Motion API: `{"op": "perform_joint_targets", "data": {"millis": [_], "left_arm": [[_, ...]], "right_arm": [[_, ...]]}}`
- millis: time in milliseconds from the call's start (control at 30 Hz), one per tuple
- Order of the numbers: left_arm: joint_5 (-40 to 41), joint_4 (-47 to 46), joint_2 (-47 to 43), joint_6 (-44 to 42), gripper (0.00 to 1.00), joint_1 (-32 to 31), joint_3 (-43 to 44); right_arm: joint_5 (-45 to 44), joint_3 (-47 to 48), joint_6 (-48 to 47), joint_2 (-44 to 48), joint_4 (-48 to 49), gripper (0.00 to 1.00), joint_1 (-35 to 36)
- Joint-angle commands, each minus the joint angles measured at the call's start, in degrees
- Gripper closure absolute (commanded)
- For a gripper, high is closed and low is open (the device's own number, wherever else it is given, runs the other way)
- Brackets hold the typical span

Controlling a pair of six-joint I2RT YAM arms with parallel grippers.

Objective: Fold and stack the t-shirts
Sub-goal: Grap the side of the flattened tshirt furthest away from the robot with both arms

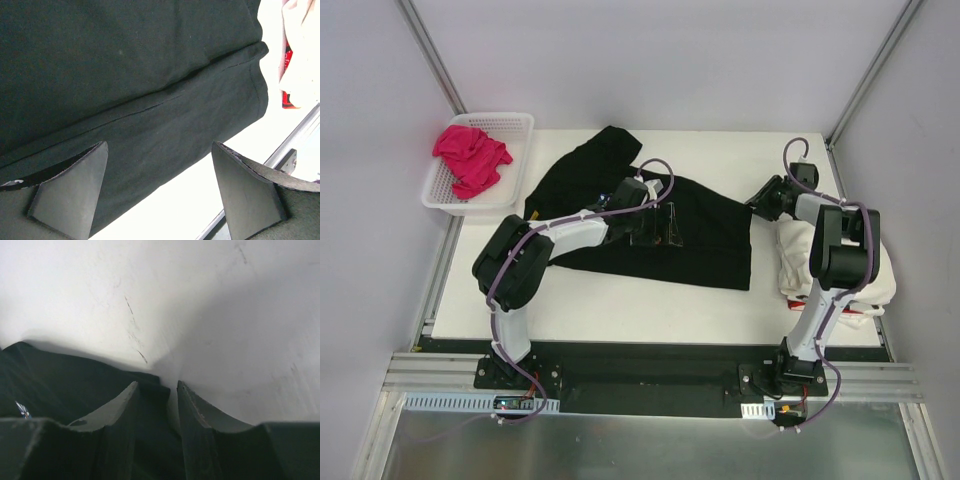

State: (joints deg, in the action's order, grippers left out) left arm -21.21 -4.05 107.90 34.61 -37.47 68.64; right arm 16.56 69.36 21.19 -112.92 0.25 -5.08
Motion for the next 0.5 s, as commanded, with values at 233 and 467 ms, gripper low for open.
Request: {"op": "perform_joint_targets", "data": {"millis": [233, 467], "left_arm": [[-1.11, -1.13, 1.18, 0.11, 0.16, -0.41, -2.37], [-1.37, -1.13, 2.05, 0.81, 0.16, -0.41, -3.87]], "right_arm": [[-2.49, 5.17, 0.69, -3.88, 0.8, 0.89, 1.57], [-4.51, 11.14, 0.34, -5.81, -1.92, 0.99, 1.57]]}}
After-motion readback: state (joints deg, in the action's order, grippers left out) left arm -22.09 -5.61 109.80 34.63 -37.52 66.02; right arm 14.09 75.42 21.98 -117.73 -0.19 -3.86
